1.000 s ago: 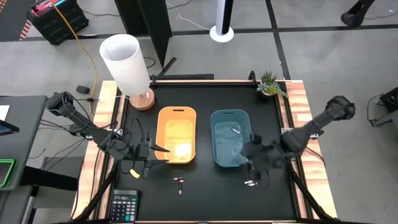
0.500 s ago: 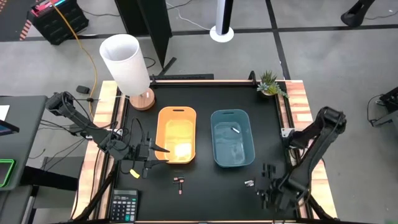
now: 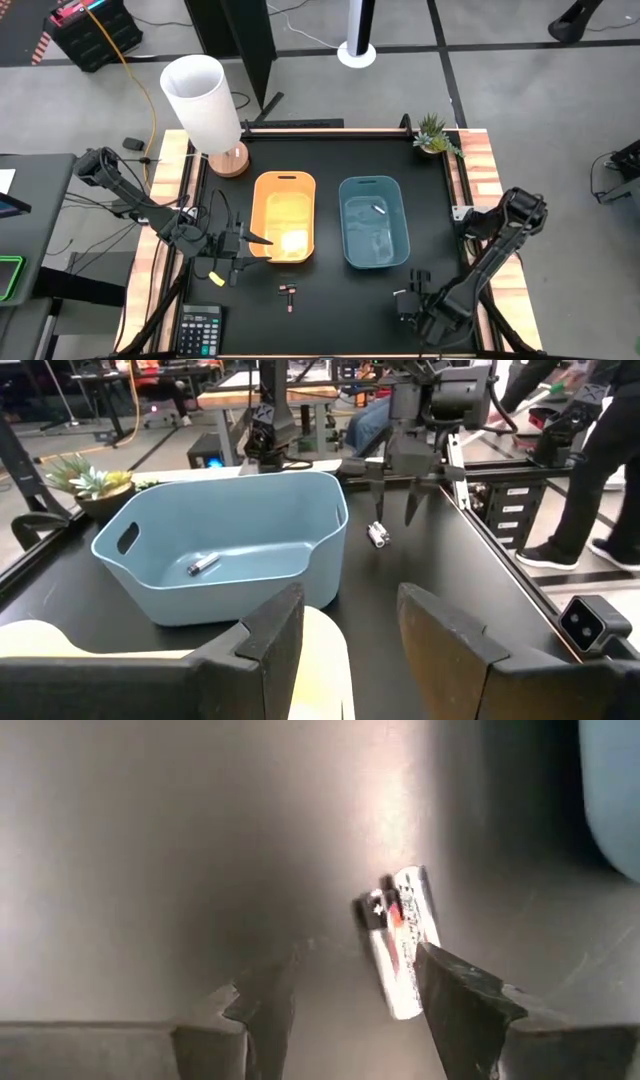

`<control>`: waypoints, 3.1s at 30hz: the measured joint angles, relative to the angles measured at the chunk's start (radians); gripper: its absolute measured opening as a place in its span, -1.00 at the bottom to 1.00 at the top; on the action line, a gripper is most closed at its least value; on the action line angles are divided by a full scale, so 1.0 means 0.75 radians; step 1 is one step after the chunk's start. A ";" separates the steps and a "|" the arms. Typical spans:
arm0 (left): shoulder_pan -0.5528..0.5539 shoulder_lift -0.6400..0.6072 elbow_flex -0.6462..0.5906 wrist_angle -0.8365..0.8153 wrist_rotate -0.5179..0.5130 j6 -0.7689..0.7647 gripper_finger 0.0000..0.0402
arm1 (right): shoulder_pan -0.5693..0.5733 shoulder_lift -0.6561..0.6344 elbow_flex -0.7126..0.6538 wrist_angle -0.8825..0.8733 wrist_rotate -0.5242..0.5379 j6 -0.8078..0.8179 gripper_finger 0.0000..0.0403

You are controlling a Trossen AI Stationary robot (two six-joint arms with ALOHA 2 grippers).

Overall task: Sort batteries
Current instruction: Put the bottom silver battery into the blue bin

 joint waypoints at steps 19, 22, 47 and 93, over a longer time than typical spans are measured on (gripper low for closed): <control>0.000 0.000 0.000 -0.003 -0.003 -0.002 -0.22 | -0.021 0.001 0.000 0.042 -0.027 -0.042 0.08; 0.000 0.000 0.000 -0.004 -0.003 -0.002 -0.22 | -0.021 0.001 0.000 0.042 -0.027 -0.031 0.08; 0.000 0.001 0.000 -0.031 -0.003 0.001 -0.22 | -0.001 0.006 0.000 0.012 -0.026 0.090 0.08; 0.000 0.001 -0.001 -0.039 -0.003 0.002 -0.22 | 0.036 0.020 -0.001 0.015 0.016 0.282 0.08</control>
